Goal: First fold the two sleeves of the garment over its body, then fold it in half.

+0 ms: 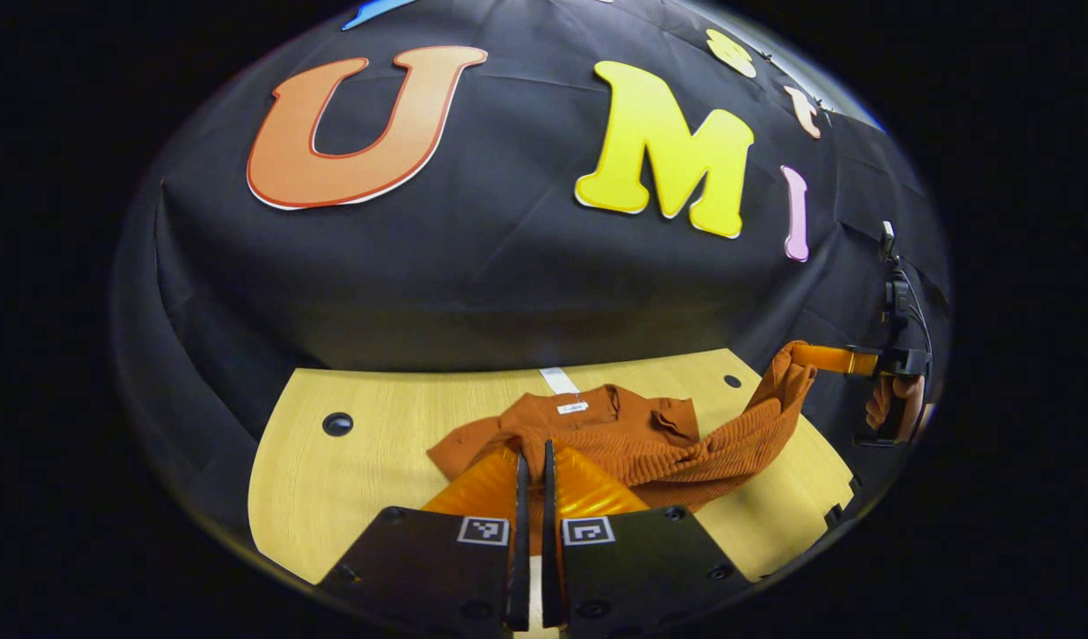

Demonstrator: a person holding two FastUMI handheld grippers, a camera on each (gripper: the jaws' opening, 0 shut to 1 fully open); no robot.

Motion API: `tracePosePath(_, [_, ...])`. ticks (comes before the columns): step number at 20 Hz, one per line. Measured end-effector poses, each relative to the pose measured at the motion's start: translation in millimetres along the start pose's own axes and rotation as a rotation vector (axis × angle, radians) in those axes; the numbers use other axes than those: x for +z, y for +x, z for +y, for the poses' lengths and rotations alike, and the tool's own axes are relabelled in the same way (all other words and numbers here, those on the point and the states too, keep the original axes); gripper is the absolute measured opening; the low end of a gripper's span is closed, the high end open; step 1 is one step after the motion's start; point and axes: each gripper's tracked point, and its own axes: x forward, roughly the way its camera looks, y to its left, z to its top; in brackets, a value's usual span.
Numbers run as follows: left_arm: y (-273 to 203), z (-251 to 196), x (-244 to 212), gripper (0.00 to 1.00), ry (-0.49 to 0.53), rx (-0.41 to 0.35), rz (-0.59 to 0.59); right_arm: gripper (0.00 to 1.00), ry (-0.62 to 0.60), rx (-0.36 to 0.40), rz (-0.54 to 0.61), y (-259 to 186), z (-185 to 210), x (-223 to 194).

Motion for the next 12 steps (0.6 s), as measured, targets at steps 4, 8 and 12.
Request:
tracePosePath(4, [57.2,25.6,12.5,0.08,-0.048,0.007,0.025,0.01,-0.018,-0.029,0.025,70.9,-20.8,5.0])
tracePosePath(8, [116.4,43.7,1.3,0.08,-0.027,0.016,0.089,0.00,-0.045,-0.031,0.105,138.5,-32.9,-19.7])
tracePosePath(12, [173.8,51.3,-20.2,0.08,-0.030,0.034,0.117,0.00,-0.073,-0.049,0.129,185.5,-52.8,-46.7])
